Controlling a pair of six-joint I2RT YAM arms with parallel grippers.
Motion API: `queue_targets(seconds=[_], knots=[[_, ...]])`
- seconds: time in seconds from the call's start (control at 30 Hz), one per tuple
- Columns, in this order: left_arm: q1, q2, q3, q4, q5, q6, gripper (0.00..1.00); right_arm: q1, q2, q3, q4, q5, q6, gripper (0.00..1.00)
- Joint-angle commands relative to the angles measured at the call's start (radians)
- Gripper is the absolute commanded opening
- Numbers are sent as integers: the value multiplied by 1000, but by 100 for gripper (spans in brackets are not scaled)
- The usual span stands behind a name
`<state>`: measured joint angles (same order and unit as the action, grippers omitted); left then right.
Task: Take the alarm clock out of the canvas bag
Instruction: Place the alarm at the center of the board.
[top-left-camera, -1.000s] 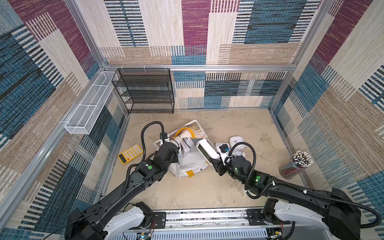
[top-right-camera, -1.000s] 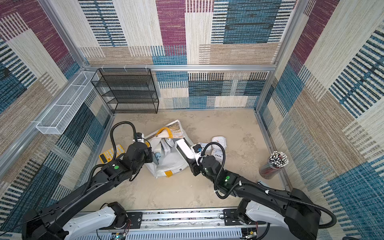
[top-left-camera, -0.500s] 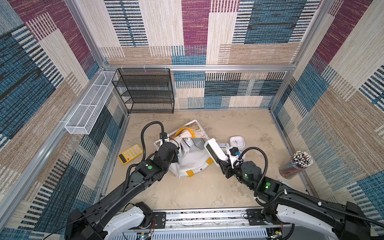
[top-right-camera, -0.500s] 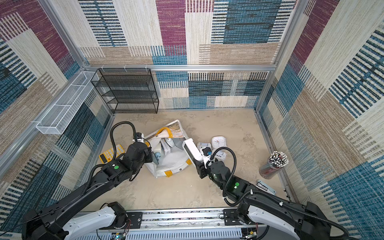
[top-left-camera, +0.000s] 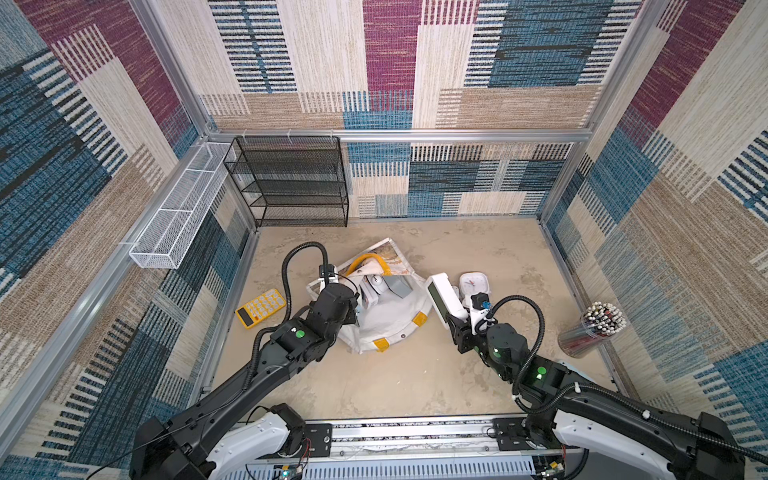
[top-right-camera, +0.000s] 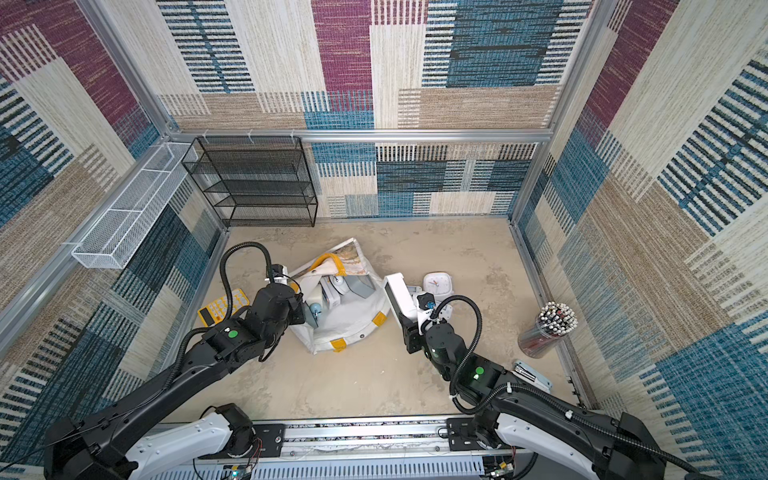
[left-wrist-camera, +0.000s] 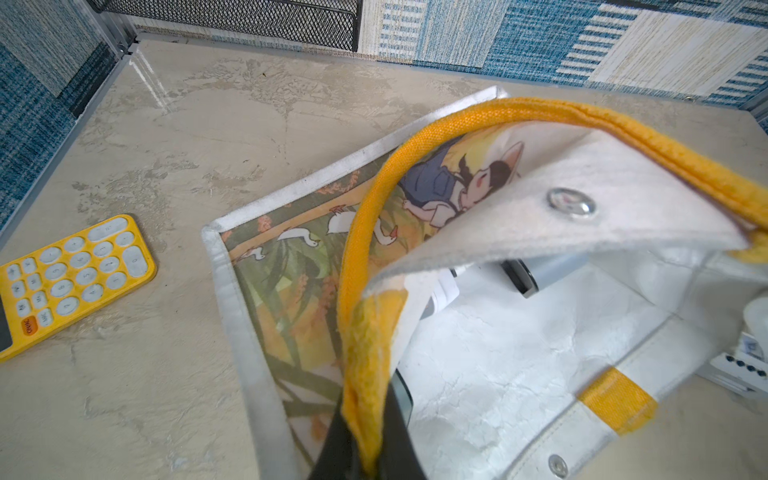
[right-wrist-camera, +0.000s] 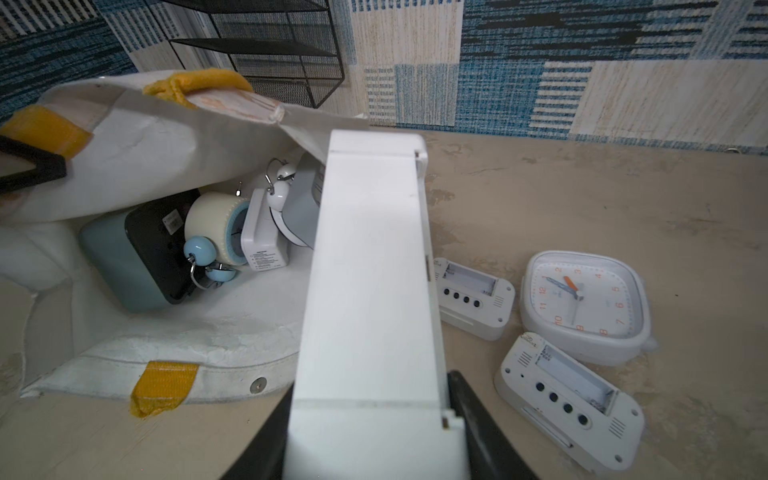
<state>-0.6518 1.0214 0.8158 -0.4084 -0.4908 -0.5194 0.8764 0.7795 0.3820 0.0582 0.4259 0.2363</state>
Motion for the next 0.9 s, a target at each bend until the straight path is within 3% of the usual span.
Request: queue_targets(seconds=[0.0,0.33,0.87], knots=[[3,-9,3,-26,-38,5,0,-18,-10,2,43,51,27,29],[4,-17,-5,-33,-42,0,0,-130,27,0,88,-20,3,29],[8,-34,-32,-42,-56,-11,0,-279,202,35,212,-124,-18,29]])
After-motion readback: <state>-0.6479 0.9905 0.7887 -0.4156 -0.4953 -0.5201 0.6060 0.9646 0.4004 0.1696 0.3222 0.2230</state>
